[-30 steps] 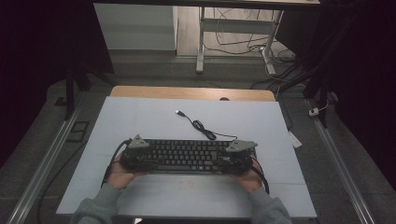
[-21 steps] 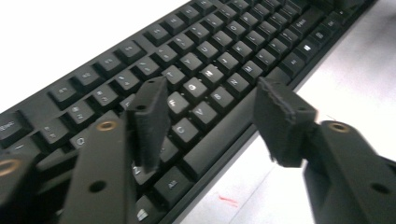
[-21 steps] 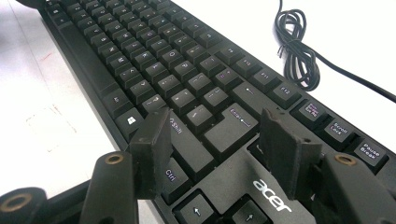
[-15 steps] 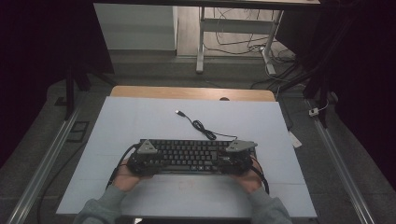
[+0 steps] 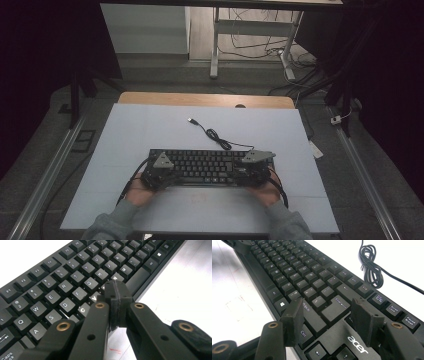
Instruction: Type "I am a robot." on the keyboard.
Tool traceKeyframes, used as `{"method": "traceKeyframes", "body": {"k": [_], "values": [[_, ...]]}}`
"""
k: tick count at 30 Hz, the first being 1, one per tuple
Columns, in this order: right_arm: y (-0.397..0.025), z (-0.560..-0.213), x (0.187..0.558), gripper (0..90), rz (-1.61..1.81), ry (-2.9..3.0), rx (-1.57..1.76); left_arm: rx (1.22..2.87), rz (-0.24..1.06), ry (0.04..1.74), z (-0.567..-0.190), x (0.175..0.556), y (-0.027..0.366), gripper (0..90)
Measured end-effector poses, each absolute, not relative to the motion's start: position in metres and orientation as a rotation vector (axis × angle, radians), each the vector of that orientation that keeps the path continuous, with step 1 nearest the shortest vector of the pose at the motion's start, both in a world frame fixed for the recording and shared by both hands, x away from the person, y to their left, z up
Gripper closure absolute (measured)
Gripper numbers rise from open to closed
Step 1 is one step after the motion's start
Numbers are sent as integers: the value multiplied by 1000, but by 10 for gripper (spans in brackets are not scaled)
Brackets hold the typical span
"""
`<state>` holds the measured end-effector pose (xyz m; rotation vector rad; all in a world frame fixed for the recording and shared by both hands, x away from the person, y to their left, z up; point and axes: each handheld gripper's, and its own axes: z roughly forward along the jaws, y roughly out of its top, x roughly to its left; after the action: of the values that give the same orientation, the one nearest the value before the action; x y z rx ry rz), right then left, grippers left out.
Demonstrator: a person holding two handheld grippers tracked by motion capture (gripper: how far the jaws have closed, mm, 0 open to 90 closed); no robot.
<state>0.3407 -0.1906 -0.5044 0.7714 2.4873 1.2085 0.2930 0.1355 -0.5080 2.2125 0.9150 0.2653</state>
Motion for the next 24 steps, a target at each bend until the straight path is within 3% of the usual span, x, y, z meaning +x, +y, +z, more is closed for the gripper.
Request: {"method": "traceKeyframes", "body": {"k": [24], "values": [[-190,-505,341,439,1206,2489,770,2244,266,924,-519,295,130,884]]}}
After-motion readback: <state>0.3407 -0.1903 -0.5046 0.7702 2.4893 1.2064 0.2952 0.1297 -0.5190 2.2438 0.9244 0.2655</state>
